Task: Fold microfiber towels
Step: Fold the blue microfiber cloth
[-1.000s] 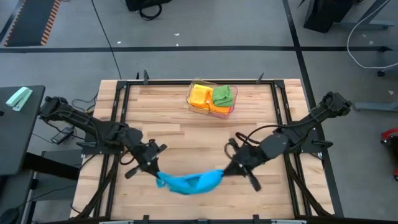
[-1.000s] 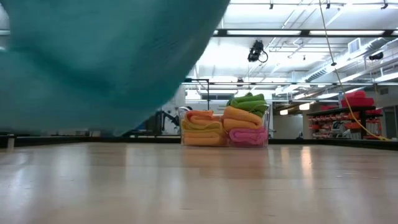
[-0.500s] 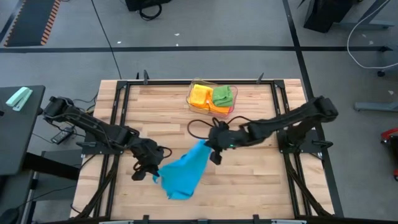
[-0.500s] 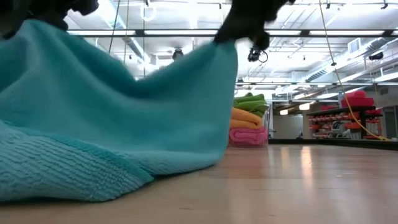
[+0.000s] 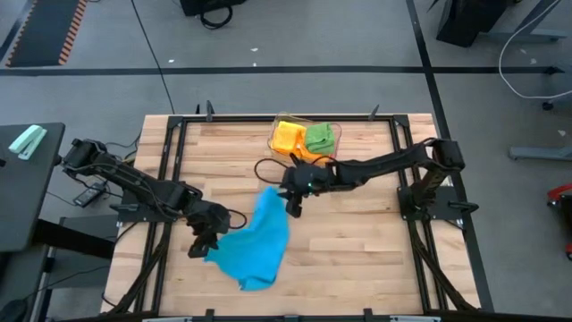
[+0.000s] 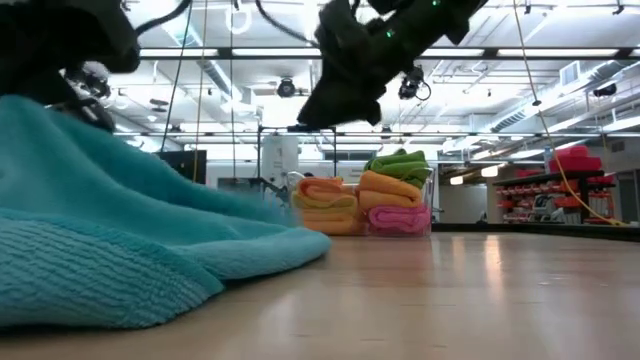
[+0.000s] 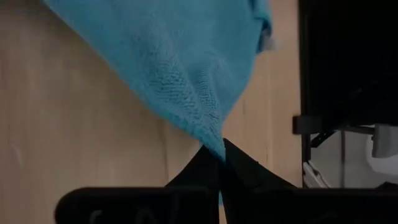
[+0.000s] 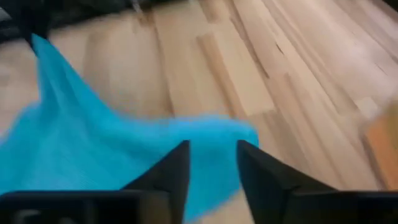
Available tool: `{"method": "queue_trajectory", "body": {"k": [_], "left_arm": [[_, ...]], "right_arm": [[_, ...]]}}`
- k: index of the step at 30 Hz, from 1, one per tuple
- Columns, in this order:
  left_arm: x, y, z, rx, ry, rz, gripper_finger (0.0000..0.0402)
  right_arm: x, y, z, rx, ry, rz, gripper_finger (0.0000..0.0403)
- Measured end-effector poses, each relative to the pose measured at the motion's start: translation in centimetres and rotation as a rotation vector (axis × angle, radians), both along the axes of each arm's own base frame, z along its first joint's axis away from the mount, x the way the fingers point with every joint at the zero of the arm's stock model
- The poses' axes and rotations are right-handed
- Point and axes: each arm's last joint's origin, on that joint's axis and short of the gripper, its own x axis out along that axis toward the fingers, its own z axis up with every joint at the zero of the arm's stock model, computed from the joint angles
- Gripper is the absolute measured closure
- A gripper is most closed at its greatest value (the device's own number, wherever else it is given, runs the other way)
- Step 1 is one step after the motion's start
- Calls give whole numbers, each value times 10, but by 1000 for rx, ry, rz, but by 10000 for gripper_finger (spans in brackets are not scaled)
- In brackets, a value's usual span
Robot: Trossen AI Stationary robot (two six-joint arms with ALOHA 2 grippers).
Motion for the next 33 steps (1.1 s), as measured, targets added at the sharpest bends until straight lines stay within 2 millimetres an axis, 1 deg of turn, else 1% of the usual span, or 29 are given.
{"method": "queue_trajectory", "body": {"k": [2, 4, 7, 9, 13, 15, 17, 21, 27, 30, 33], "left_arm": [[-2, 1, -1, -3, 44, 31, 392], [-5, 0, -3, -6, 95, 66, 384], [-6, -4, -2, -11, 93, 54, 376], [-4, -7, -1, -24, 58, 36, 380], [-2, -10, 1, -40, 21, 24, 393], [-3, -10, 1, -36, 30, 24, 394], [-4, -9, 0, -22, 38, 33, 387], [-5, -8, -1, 16, 38, 56, 336], [-6, -9, -2, 43, 28, 30, 248], [-7, -8, 0, 46, 16, 20, 220], [-9, -7, 1, 50, 19, 20, 206]], "right_arm": [[-4, -7, 1, 16, 39, -2, 229], [-14, -13, 8, 32, 96, -3, 203], [-23, -10, 21, 58, 83, 64, 182], [-23, -1, 21, 68, 82, 142, 179], [-20, 25, 19, 49, 54, 262, 183], [-18, 38, 14, 44, 61, 303, 186], [-15, 51, 12, 49, 28, 330, 188], [-9, 75, 8, 75, -32, 373, 190], [-4, 99, -1, 95, -78, 377, 190], [-1, 109, -9, 92, -94, 371, 190], [5, 118, -20, 113, -117, 375, 190]]}}
